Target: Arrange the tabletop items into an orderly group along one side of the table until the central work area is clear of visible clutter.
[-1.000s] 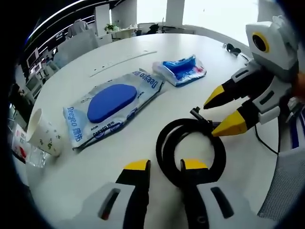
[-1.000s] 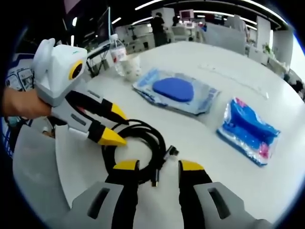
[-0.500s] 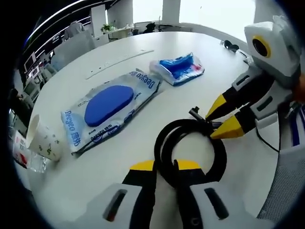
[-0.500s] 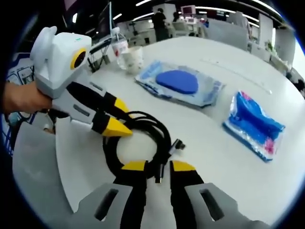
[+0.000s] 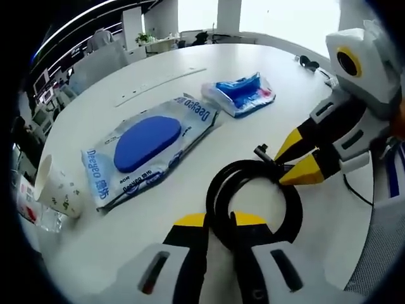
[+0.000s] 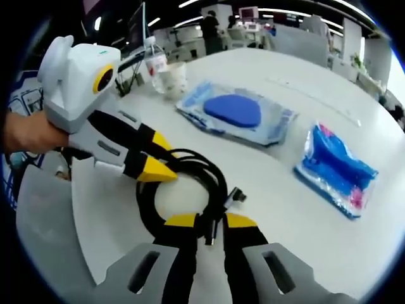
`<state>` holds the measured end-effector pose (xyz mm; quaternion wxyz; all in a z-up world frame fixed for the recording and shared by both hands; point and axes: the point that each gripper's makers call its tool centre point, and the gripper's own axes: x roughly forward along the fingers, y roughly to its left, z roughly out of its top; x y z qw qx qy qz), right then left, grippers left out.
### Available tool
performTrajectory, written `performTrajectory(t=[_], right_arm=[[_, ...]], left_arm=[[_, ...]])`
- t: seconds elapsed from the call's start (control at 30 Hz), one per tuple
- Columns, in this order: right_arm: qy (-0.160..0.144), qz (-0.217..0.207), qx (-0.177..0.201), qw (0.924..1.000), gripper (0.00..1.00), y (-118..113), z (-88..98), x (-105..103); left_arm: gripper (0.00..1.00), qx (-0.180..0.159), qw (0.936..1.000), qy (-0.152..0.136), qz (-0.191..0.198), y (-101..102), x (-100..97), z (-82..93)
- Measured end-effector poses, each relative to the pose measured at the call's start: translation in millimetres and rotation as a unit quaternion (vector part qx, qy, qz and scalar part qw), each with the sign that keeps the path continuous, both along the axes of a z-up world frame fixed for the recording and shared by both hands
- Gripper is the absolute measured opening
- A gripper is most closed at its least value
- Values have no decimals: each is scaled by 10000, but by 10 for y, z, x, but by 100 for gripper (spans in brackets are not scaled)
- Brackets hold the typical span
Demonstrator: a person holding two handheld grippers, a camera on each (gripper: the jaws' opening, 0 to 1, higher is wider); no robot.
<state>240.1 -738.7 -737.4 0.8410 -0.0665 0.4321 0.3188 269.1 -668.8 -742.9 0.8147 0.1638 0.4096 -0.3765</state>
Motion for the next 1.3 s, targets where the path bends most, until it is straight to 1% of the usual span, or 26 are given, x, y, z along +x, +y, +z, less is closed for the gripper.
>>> performTrajectory(t=[0.23,0.27,0.3,0.33,0.37,0.4,0.5,0.53,0.6,0.73,0.87,1.07,1.1,1.13,1.2,1.3], right_arm=[[-2,-24,21,10000,11,-4,11,5],[-2,-36,33,10000,11,-5,13,6],[-15,-41,37,10000,12,-11,15,8],[-107,-23,30,9999,12,-27,26,27],[-165,-24,61,9998,14,-27,46,35],[-205,-62,110,9997,17,-28,73,42],[-323,-111,135,9993,27,-43,109,76],[-402,-123,137,9990,31,-48,131,92],[-446,-153,172,9987,37,-48,144,108],[-490,-180,244,9983,45,-47,178,109],[-567,-168,267,9979,48,-48,215,94],[-577,-182,310,9977,50,-61,256,65],[-581,-189,321,9976,52,-63,263,64],[-591,-200,335,9975,54,-67,277,61],[-631,-218,347,9972,58,-72,299,63],[-685,-191,313,9970,61,-78,323,55]], left_arm=[[13,-26,10000,1,18,-3,0,7],[14,-22,10000,-53,24,2,12,19],[18,-15,9999,-136,14,6,31,34],[22,-26,9998,-191,28,14,46,48],[26,-48,9998,-198,52,19,53,54],[31,-75,9997,-213,90,28,65,66],[39,-82,9994,-327,107,51,86,98],[41,-95,9992,-369,114,61,93,115],[44,-99,9991,-386,139,74,100,127],[48,-171,9986,-430,239,102,108,171],[54,-201,9981,-525,260,123,116,220],[66,-361,9966,-691,269,122,112,325],[71,-401,9965,-684,282,117,107,340],[74,-543,9955,-715,307,91,107,376],[81,-572,9954,-698,314,95,90,387],[84,-536,9958,-688,268,102,64,380]])
